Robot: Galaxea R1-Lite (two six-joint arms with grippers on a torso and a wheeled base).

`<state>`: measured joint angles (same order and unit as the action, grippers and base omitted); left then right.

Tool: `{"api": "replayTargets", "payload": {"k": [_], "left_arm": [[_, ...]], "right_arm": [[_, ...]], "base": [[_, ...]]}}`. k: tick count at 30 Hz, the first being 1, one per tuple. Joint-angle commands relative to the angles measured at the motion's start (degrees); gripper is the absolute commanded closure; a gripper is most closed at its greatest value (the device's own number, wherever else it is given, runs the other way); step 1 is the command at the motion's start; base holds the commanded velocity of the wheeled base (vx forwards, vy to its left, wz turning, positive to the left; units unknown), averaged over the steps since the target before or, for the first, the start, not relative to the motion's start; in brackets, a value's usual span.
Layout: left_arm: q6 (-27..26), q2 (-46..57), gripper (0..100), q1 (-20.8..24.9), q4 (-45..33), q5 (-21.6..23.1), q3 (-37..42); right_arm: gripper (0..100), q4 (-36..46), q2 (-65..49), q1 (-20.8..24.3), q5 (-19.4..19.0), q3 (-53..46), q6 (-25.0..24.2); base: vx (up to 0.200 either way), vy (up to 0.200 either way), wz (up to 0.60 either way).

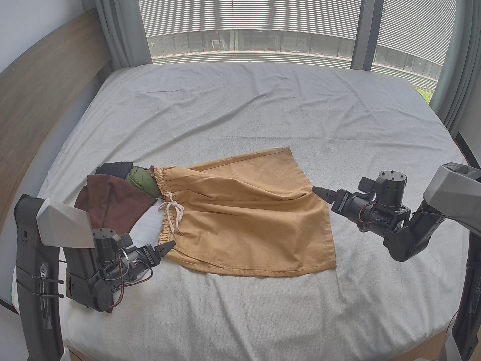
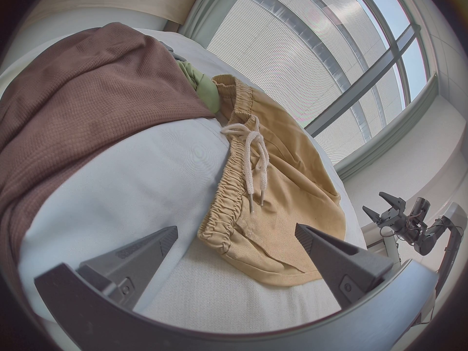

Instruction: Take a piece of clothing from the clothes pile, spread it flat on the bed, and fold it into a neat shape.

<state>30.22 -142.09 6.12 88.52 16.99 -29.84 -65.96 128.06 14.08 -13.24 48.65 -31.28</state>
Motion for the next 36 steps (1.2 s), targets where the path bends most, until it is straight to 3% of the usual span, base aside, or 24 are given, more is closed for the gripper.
{"api": "replayTargets", "payload": {"k": [1, 20, 21, 32, 36], "left_arm": [[0.0, -1.4, 0, 0.5, 0.0, 0.0, -0.8], [2.2, -4.2, 0, 1.5, 0.1, -1.6, -6.6], [2.2, -4.3, 100, 1.5, 0.1, -1.6, -6.6], [1.9, -5.2, 100, 1.0, 0.3, -1.6, -7.1], [1.7, -5.1, 100, 0.9, 0.3, -1.8, -6.9]], "right_arm": [[0, 0.0, 0.0, -0.1, 0.0, 0.1, 0.0], [0, -0.1, -0.4, 0.0, -0.1, 0.0, -0.4], [0, -0.1, -0.4, 0.0, -0.1, 0.0, -0.4], [0, 1.8, -0.4, -0.2, 0.0, -5.6, 0.4], [0, 9.4, -0.8, -0.1, -0.4, -9.7, 4.3]], "base": [[0.000, 0.000, 0.00], [0.000, 0.000, 0.00], [0.000, 0.000, 0.00], [0.000, 0.000, 0.00], [0.000, 0.000, 0.00]]}}
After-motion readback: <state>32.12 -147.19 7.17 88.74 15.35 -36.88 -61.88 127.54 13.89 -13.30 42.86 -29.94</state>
